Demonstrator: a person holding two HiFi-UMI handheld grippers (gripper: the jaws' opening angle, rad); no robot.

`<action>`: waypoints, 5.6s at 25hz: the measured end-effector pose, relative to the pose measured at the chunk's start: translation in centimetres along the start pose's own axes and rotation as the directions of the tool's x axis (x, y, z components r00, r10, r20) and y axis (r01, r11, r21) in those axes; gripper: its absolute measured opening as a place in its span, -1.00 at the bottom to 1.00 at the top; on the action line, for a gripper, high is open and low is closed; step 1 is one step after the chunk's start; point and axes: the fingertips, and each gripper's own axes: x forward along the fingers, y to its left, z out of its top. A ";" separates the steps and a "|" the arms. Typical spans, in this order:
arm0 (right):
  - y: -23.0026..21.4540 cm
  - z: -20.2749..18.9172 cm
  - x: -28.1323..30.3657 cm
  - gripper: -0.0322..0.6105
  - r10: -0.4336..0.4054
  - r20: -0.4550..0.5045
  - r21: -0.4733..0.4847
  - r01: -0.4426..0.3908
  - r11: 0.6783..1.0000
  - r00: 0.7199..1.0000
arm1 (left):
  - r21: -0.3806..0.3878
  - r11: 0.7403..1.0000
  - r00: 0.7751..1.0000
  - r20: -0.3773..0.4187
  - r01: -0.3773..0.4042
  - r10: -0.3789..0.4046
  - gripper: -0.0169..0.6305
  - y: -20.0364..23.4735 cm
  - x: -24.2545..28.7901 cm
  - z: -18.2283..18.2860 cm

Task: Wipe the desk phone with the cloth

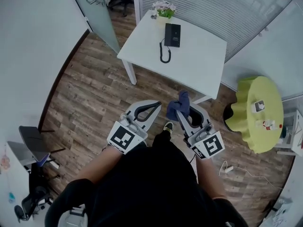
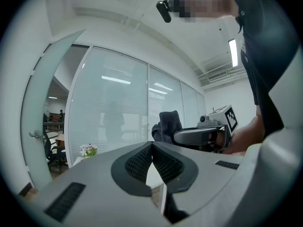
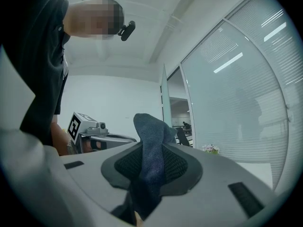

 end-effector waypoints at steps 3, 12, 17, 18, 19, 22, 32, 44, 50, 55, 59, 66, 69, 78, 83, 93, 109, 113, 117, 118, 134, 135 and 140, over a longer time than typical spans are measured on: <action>-3.2 0.3 1.1 -0.54 0.021 -0.003 -0.015 -0.021 1.000 1.000 | 0.006 1.000 1.000 0.000 -0.021 0.021 -0.91 1.7 2.8 0.5; -11.6 0.5 3.1 -0.54 0.073 0.004 -0.009 -0.073 0.997 0.997 | -0.004 0.997 0.997 -0.018 -0.076 0.076 -0.91 4.8 10.5 1.2; -15.2 0.6 3.7 -0.54 0.110 0.011 -0.005 -0.110 0.994 0.994 | 0.010 0.995 0.994 -0.032 -0.102 0.103 -0.91 5.7 13.9 1.4; -15.9 0.6 3.8 -0.54 0.119 0.011 -0.005 -0.119 0.993 0.993 | 0.011 0.994 0.993 -0.034 -0.109 0.110 -0.91 5.8 14.5 1.4; -16.4 0.6 3.9 -0.54 0.129 0.012 -0.002 -0.129 0.992 0.992 | 0.011 0.993 0.992 -0.035 -0.117 0.117 -0.91 5.9 15.0 1.5; -17.7 0.6 4.3 -0.54 0.155 0.024 0.025 -0.155 0.988 0.988 | 0.012 0.990 0.989 -0.048 -0.142 0.142 -0.91 6.7 16.0 1.2; -21.9 -0.5 7.9 -0.54 0.140 0.005 0.062 -0.140 0.988 0.990 | -0.003 0.985 0.983 -0.075 -0.170 0.169 -0.91 11.4 18.2 -0.3; -27.8 -1.7 17.8 -0.54 0.023 -0.079 0.023 -0.021 1.000 0.997 | 0.020 0.999 0.996 -0.083 -0.044 0.045 -0.91 22.8 22.2 -0.1; -28.9 -3.3 22.7 -0.54 -0.061 -0.163 -0.040 0.055 0.998 0.985 | 0.003 1.000 0.996 -0.087 0.019 -0.019 -0.91 27.7 23.0 -0.9; -29.2 -5.6 25.4 -0.54 -0.103 -0.245 -0.123 0.074 0.990 0.964 | -0.009 0.999 0.993 -0.105 0.051 -0.052 -0.91 31.0 23.2 -2.9; -29.9 -7.7 26.6 -0.54 -0.111 -0.343 -0.196 0.044 0.980 0.933 | -0.037 0.998 0.993 -0.107 0.052 -0.055 -0.91 32.4 23.6 -3.8; -33.4 -10.9 28.8 -0.54 -0.116 -0.399 -0.220 0.028 0.975 0.910 | -0.050 0.998 0.988 -0.150 0.029 -0.037 -0.91 34.9 25.9 -6.2; -34.9 -12.4 29.6 -0.54 -0.098 -0.433 -0.235 -0.008 0.972 0.896 | -0.045 0.999 0.986 -0.167 0.008 -0.015 -0.91 36.1 27.5 -7.1; -40.8 -17.7 31.9 -0.54 -0.063 -0.580 -0.266 -0.115 0.957 0.812 | -0.039 0.997 0.976 -0.209 -0.073 0.064 -0.91 40.5 33.0 -9.9; -45.1 -20.8 33.2 -0.54 -0.088 -0.654 -0.337 -0.185 0.923 0.751 | -0.075 0.991 0.970 -0.225 -0.115 0.095 -0.91 43.1 36.4 -11.6; -50.5 -24.8 37.2 -0.54 -0.116 -0.726 -0.413 -0.296 0.861 0.678 | -0.103 0.980 0.944 -0.303 -0.169 0.131 -0.91 46.1 41.2 -16.5; -52.9 -30.9 39.9 -0.54 -0.135 -0.733 -0.455 -0.334 0.825 0.667 | -0.112 0.965 0.912 -0.369 -0.236 0.180 -0.91 48.0 42.5 -21.3; -52.3 -31.3 39.5 -0.55 -0.129 -0.731 -0.447 -0.327 0.833 0.670 | -0.113 0.967 0.912 -0.371 -0.229 0.173 -0.91 47.5 42.6 -21.6; -52.0 -31.6 39.2 -0.55 -0.127 -0.735 -0.439 -0.325 0.838 0.666 | -0.118 0.969 0.914 -0.372 -0.217 0.160 -0.91 47.0 42.8 -21.8; -51.9 -31.7 39.1 -0.55 -0.124 -0.737 -0.436 -0.326 0.839 0.665 | -0.118 0.970 0.915 -0.373 -0.214 0.156 -0.91 46.9 42.8 -21.9; -49.5 -33.5 36.3 -0.56 -0.089 -0.757 -0.381 -0.327 0.865 0.648 | -0.110 0.975 0.912 -0.386 -0.195 0.138 -0.91 44.9 42.4 -22.4; -49.3 -33.7 36.1 -0.56 -0.084 -0.758 -0.375 -0.326 0.868 0.647 | -0.110 0.975 0.911 -0.388 -0.194 0.138 -0.91 44.7 42.3 -22.5; -48.2 -34.5 35.0 -0.56 -0.066 -0.759 -0.343 -0.313 0.886 0.648 | -0.109 0.976 0.909 -0.395 -0.189 0.132 -0.91 44.0 42.0 -22.9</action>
